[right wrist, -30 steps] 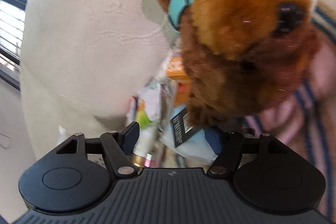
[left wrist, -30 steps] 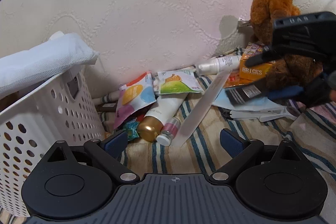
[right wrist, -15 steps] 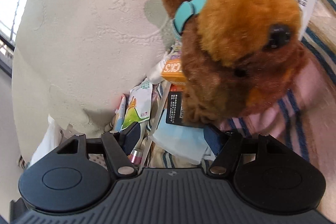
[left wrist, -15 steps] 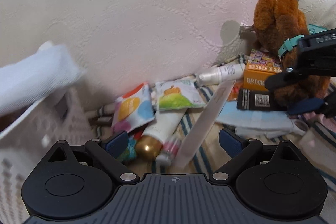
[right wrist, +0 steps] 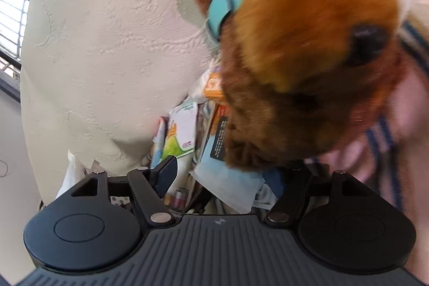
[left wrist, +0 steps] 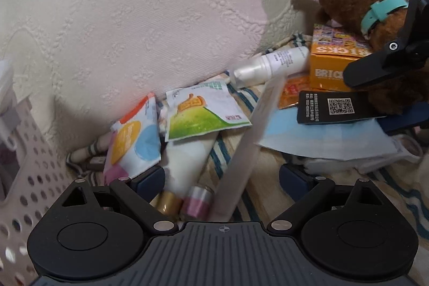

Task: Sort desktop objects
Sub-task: 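Reach past the plush dog and grasp the blue face mask packet with the right gripper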

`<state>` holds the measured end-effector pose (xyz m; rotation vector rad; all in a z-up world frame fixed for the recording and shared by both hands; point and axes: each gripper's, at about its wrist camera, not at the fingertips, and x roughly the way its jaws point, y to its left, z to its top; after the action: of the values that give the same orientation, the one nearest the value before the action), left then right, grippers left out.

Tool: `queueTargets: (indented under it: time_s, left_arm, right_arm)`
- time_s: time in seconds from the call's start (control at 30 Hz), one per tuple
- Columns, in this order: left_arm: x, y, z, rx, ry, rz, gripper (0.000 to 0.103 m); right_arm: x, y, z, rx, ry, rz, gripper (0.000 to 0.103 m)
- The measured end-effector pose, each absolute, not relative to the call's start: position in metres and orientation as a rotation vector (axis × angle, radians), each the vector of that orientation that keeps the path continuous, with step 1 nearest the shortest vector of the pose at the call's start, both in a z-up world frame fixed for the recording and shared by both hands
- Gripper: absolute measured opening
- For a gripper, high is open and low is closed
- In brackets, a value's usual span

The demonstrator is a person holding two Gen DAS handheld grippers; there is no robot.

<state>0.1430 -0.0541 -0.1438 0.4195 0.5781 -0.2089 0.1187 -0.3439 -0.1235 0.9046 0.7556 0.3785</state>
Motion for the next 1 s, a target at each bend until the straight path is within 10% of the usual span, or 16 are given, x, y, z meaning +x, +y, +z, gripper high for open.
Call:
queueTargets:
  time_s: [0.73,1.0]
  left_arm:
    - [0.135,-0.032,-0.141,0.371,0.571,-0.174,0.099]
    - [0.139,-0.025,-0.140,0.330,0.591,-0.163,0.099]
  right_arm:
    - [0.152,-0.325,-0.128,0.933,0.764,0.346,0.071]
    - [0.159,-0.313,-0.130,0.920,0.793,0.373,0.037]
